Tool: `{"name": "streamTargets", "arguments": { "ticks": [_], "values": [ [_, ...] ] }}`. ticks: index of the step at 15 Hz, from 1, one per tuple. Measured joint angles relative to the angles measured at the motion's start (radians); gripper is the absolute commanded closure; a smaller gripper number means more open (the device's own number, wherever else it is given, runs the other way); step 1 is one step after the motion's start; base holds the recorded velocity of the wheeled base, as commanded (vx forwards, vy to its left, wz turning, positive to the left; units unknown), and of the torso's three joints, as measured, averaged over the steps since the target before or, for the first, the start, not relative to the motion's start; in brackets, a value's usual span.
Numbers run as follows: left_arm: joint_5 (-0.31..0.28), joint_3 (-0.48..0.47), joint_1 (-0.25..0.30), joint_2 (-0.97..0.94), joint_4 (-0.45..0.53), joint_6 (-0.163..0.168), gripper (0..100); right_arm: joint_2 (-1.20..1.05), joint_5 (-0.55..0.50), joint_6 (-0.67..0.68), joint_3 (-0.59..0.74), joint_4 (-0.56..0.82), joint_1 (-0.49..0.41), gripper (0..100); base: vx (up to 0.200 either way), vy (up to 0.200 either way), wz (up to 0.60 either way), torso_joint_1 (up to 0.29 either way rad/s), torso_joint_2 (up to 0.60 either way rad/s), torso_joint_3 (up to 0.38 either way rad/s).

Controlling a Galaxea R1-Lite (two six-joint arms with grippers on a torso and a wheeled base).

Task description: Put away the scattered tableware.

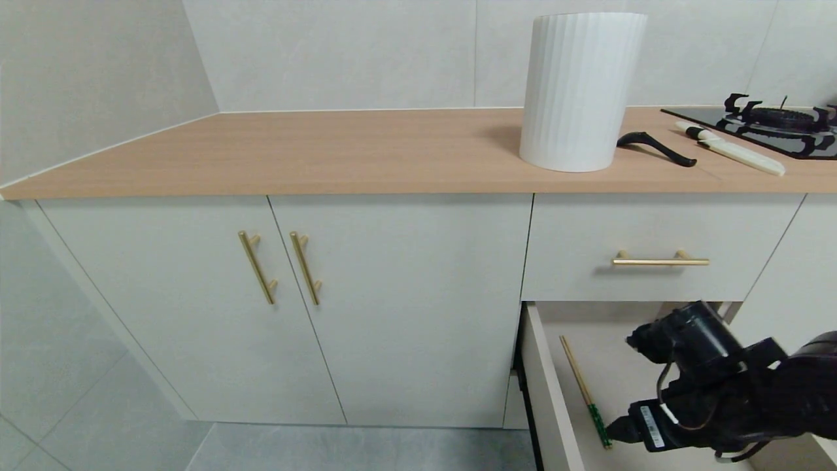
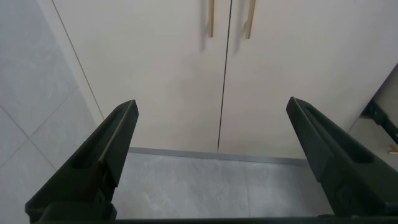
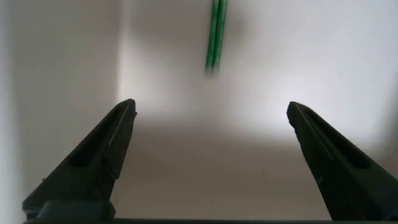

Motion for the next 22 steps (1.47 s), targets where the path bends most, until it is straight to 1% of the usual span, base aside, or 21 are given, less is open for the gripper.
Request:
{"name": "streamTargets", "arguments": {
  "ticks": [1,3,5,8,16,19,22],
  "values": [
    [0.0,0.0,0.0,0.0,0.0,0.0,0,-0.078,0.019,-0.006,-0.03,0.066,-0.01,0,0.0,0.0,0.0,0.0,0.0,0.0],
    [0.0,0.0,0.0,0.0,0.0,0.0,0,-0.187,0.035,-0.046,-0.063,0.112,-0.037,0,0.0,0.0,0.0,0.001,-0.03,-0.021],
    [0.0,0.0,0.0,0.0,0.0,0.0,0,-0.264,0.036,-0.082,-0.069,0.113,-0.051,0,0.0,0.0,0.0,0.007,-0.23,-0.259],
    [0.0,0.0,0.0,0.0,0.001,0.0,0,-0.349,0.034,-0.091,-0.066,0.114,-0.058,0,0.0,0.0,0.0,0.054,-0.35,-0.338],
    [0.0,0.0,0.0,0.0,-0.001,0.0,0,-0.413,0.03,-0.093,-0.067,0.109,-0.061,0,0.0,0.0,0.0,0.12,-0.49,-0.329],
    [0.0,0.0,0.0,0.0,-0.001,0.0,0,-0.416,0.03,-0.094,-0.075,0.107,-0.081,0,0.0,0.0,0.0,0.168,-0.47,-0.307],
    [0.0,0.0,0.0,0.0,-0.001,0.0,0,-0.412,0.046,-0.151,-0.119,0.105,-0.128,0,0.0,0.0,0.0,0.191,-0.49,-0.308]
  ]
}}
